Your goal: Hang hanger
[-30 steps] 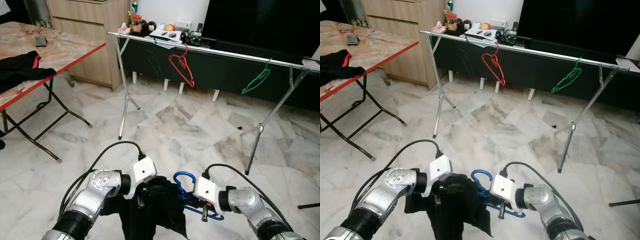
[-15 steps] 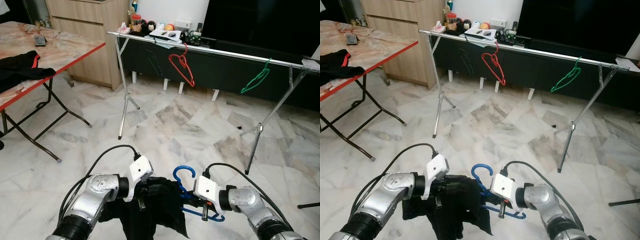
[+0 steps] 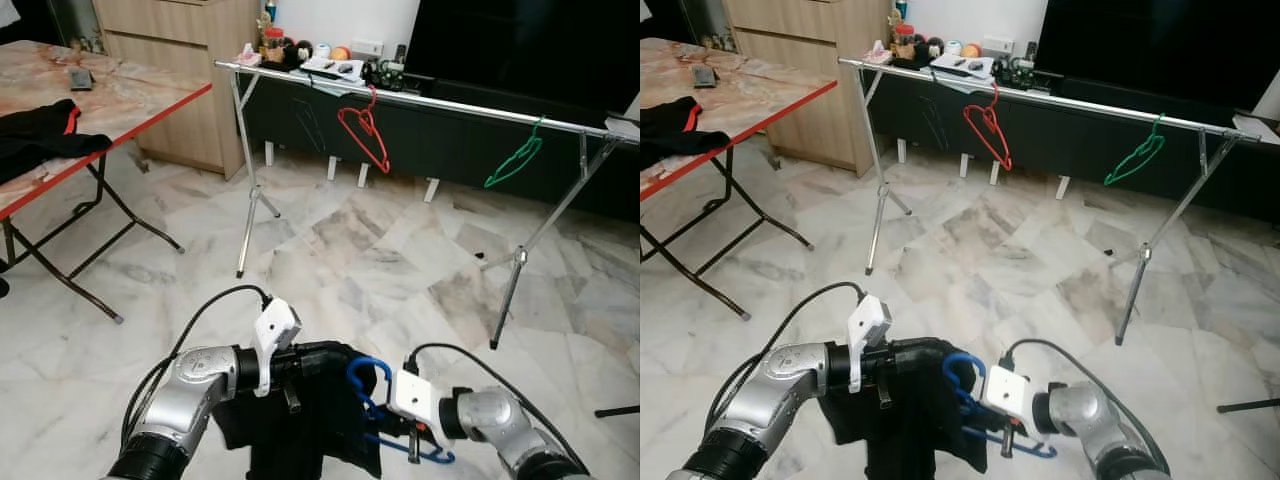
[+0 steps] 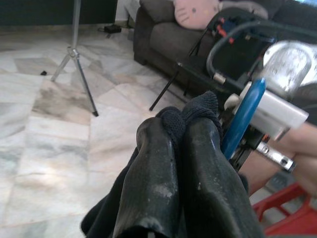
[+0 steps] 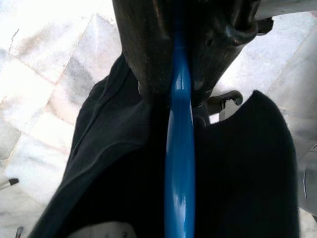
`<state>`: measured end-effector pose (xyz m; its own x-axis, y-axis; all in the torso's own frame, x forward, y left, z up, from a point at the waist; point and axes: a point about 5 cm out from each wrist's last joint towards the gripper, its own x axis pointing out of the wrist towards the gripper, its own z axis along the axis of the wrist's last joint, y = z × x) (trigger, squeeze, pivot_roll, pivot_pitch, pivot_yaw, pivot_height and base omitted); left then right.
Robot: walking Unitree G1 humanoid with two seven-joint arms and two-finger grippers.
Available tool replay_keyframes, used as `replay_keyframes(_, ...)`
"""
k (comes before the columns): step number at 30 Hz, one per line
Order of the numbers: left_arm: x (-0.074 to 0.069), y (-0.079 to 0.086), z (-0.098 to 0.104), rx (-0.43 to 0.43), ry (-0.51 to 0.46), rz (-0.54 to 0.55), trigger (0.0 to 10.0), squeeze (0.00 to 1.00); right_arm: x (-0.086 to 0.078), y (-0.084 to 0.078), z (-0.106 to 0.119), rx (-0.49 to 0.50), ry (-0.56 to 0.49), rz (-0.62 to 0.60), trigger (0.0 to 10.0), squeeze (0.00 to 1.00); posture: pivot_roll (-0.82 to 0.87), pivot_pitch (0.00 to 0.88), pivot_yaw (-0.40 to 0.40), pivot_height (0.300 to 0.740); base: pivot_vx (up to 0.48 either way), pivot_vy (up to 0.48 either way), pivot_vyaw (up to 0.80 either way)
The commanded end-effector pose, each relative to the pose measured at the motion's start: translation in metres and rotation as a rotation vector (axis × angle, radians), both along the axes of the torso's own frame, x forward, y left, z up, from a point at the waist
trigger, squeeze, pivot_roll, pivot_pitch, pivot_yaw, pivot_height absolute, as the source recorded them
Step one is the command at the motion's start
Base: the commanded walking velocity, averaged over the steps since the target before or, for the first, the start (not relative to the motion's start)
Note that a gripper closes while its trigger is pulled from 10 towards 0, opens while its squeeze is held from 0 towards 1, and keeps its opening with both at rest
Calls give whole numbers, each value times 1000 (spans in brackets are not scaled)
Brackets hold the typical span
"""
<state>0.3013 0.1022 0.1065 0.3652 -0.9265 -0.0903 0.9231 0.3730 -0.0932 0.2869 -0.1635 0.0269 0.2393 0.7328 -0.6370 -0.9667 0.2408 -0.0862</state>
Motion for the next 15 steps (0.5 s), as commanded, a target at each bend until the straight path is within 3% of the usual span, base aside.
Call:
replay_keyframes(1,3,-4,16,-48,-48,-15,0,0,-2,-1,-2,-7,12,1,0,0,86,69,-95,740,0,0,0)
replay_keyframes(9,3,-4,14,-32,-51,-5,0,0,-1,-1,-2,-4,-10,-25,0,0,87,65,-94,740,0,0,0)
replay_keyframes(11,9,4,16,-46,-75,107,0,0,7,-5,2,13,-89,-132,0,0,88,63,-98,740,0,0,0)
replay_keyframes(15,11,11,14,-34,-90,192,0,0,12,-13,4,39,-123,-249,0,0,93,63,-96,740,0,0,0)
